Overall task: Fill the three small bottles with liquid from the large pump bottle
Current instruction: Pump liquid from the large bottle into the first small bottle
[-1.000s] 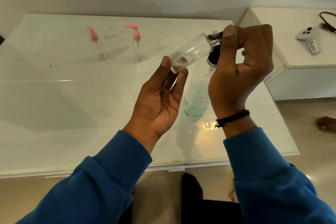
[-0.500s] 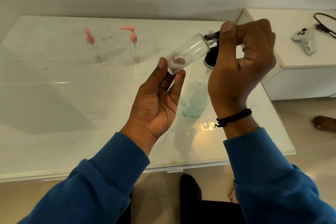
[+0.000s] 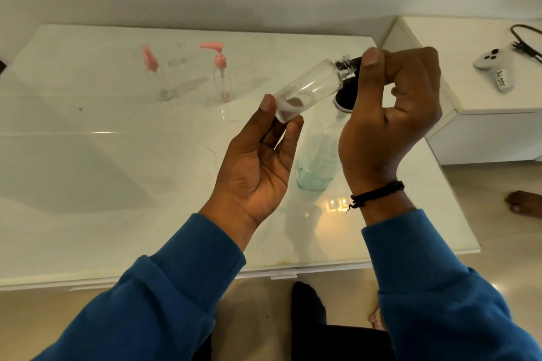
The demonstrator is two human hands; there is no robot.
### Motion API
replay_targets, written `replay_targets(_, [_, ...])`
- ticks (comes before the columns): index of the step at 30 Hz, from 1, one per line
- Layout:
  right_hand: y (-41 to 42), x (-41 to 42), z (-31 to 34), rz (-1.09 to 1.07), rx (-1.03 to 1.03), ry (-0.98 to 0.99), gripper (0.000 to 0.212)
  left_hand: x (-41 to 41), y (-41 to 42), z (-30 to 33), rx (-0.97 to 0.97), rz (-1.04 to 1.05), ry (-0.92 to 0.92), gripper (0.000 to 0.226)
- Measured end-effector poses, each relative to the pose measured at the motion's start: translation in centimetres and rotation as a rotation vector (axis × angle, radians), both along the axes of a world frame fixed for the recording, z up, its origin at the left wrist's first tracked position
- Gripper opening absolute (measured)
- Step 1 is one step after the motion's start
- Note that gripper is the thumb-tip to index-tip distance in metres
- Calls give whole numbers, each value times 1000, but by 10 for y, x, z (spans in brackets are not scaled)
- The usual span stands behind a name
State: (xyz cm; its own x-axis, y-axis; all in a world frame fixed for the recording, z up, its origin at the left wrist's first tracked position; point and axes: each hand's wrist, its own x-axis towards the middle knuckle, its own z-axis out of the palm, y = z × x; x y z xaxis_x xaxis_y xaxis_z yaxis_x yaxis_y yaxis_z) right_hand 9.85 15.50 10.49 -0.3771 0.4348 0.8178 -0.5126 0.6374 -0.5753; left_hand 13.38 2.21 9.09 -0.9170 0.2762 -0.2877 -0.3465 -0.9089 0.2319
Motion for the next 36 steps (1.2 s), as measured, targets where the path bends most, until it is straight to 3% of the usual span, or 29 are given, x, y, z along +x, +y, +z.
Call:
replay_targets(15, [-1, -2, 6, -25, 19, 0, 31, -1, 0, 1, -11, -7, 6, 44])
replay_targets(36, [-2, -1, 4, -10, 6, 8, 30, -3, 0, -5, 15, -9, 27, 67])
